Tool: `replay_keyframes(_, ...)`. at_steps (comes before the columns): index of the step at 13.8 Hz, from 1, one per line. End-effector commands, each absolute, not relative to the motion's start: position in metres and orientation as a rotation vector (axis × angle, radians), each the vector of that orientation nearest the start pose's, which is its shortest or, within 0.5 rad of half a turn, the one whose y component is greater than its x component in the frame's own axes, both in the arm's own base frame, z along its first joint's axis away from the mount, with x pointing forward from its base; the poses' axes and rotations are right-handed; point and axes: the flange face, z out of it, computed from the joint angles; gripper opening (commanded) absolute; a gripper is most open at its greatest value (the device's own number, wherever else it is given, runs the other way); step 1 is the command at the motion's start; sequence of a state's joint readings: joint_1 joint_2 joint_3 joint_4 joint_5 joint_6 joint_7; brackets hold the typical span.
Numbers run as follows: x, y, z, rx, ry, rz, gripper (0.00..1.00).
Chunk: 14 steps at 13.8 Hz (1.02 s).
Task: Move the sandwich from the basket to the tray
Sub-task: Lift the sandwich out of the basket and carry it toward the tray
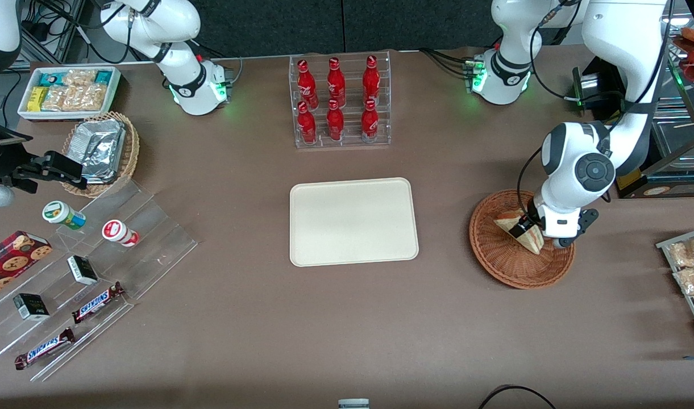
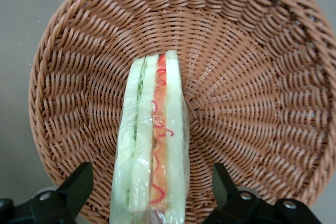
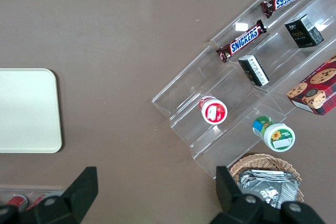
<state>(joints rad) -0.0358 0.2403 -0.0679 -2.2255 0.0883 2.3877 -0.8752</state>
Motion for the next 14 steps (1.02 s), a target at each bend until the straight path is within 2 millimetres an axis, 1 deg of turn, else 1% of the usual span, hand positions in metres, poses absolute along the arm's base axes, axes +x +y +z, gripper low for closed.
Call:
replay_keyframes(1,0.53,-0.053,0.251,-2.866,-1.078,0.058,1.0)
replay_keyframes(2,0.528,-0.053,0.248,-2.86,-1.088,0.069,0.95)
replay_keyframes(3,0.527,-0.053,0.24,-2.838,-1.124,0.088,0.89)
replay_keyframes(4,0.525,-0.054,0.232,-2.818,-1.148,0.111,0.73)
replay_keyframes(5,0.524,-0.054,0.23,-2.809,-1.157,0.123,0.49)
replay_keyframes(6,0.523,-0.054,0.233,-2.801,-1.155,0.135,0.26)
replay_keyframes(7,0.523,-0.053,0.238,-2.793,-1.149,0.151,0.09)
replay_keyframes(8,0.523,-0.052,0.245,-2.796,-1.132,0.157,0.0)
replay_keyframes(10,0.527,-0.051,0.262,-2.794,-1.116,0.162,0.0)
replay_keyframes(12,0.543,-0.055,0.299,-2.785,-1.053,0.212,0.0)
replay_keyframes(14,0.559,-0.067,0.334,-2.791,-0.979,0.252,0.0)
